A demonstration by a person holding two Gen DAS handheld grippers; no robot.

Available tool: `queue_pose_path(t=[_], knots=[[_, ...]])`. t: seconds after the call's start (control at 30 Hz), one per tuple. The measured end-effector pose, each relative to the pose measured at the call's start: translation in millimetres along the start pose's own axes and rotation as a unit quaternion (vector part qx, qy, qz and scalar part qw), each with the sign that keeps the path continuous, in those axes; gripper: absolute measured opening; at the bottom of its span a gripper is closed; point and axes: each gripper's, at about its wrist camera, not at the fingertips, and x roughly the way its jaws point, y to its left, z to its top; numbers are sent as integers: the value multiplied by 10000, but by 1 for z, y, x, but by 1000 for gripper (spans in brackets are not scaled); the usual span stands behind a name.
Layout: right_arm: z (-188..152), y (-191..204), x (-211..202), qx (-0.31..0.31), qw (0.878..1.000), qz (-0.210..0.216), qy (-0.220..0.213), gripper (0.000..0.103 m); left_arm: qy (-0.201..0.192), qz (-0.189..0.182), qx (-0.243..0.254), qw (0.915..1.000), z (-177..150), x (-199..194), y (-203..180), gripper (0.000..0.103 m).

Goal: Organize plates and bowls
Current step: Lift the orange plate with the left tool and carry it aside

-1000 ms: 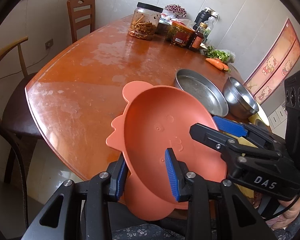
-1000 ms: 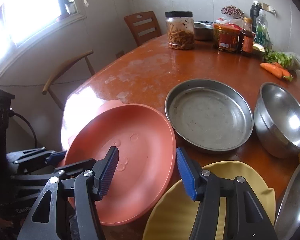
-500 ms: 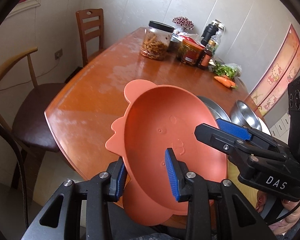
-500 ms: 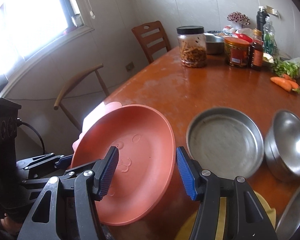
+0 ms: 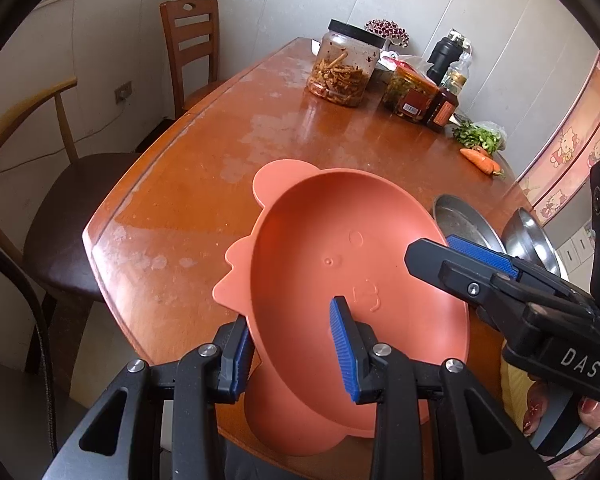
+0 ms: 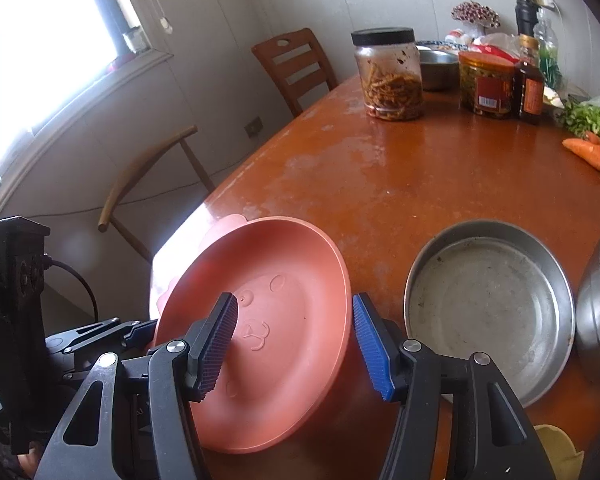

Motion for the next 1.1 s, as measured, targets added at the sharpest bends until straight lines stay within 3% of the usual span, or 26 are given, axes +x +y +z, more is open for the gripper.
queue_pose_path(t=[0.77, 0.83, 1.1], knots=[[-3, -7, 15, 40, 9999, -149, 76, 63, -22, 148, 30, 9999, 4, 10, -2, 37], [-2, -6, 13, 15, 9999, -152, 34, 68, -26, 175, 16, 9998, 4, 9, -1, 38], [0, -2, 1, -64, 9997, -140, -164, 69, -146, 309, 22, 9994, 6, 1, 0, 47]])
